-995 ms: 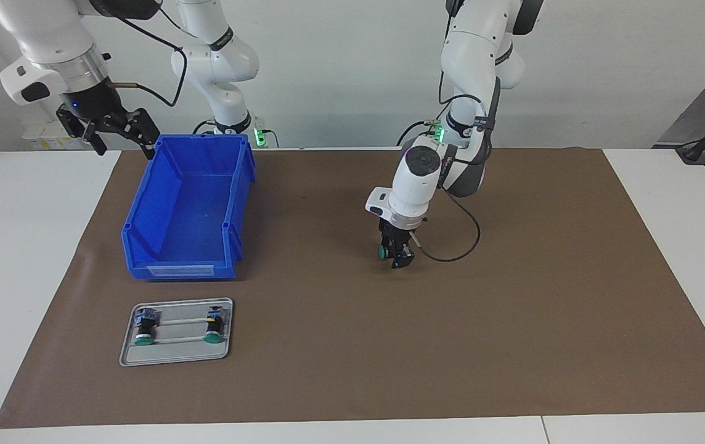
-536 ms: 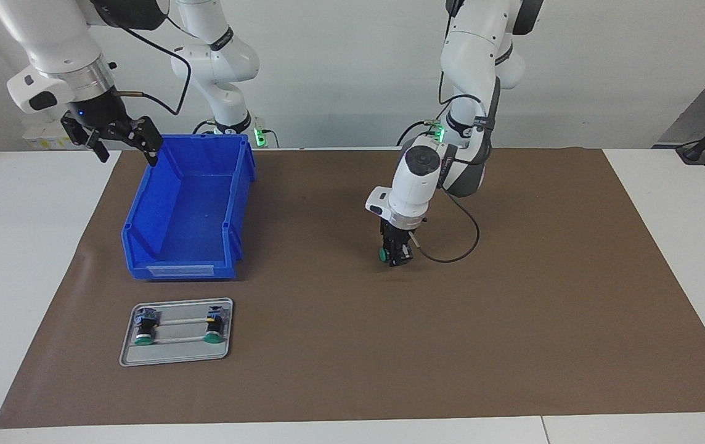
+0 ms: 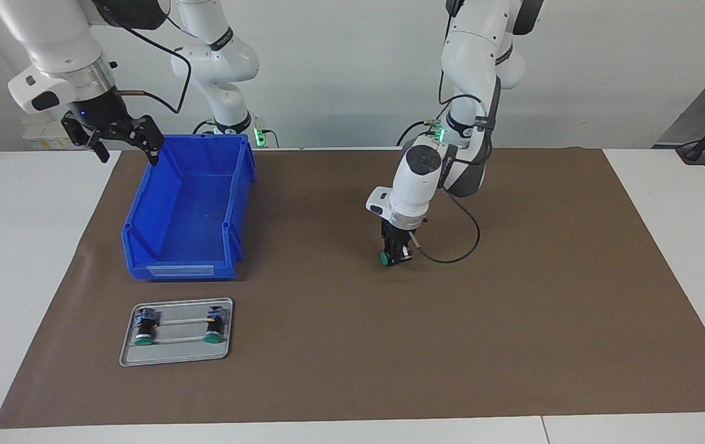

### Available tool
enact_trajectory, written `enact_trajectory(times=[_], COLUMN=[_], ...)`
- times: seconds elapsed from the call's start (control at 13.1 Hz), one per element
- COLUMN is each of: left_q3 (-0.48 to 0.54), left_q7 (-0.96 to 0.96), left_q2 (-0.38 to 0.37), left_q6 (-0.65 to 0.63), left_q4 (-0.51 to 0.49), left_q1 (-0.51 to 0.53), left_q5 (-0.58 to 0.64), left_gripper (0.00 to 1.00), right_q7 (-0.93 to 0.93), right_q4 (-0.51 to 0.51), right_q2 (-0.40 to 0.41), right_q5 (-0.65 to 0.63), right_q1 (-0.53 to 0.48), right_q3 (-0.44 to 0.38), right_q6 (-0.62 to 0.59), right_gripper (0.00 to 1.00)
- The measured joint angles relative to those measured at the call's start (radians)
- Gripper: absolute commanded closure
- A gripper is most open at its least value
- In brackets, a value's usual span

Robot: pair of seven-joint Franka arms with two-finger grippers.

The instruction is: Place and press button with both arms

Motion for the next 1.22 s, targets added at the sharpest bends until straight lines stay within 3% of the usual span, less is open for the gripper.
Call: enact_trajectory(times=[0.31, 0.77, 1.22], left_q3=[0.008, 0.013, 0.012], left_q7=[0.016, 0.317, 0.653], left_q2=[0.000, -0.004, -0.015], left_q6=[-0.034, -0.393, -0.512], left_q4=[0.081, 0.312, 0.247], left_q1=[0.059, 0.306, 0.522], left_q5=[-0.043, -0.382, -0.610], left_gripper=[0.89, 0.88, 0.88], right_q7=[-0.005, -0.005, -0.006], right_q4=[0.000, 0.000, 0.000], right_q2=[0.000, -0.001, -0.002], right_q5=[0.000, 0.000, 0.000], right_q1=[0.000, 0.000, 0.000], right_q3=[0.000, 0.000, 0.000], right_q6=[0.000, 0.000, 0.000], right_gripper=[0.00, 0.00, 0.00])
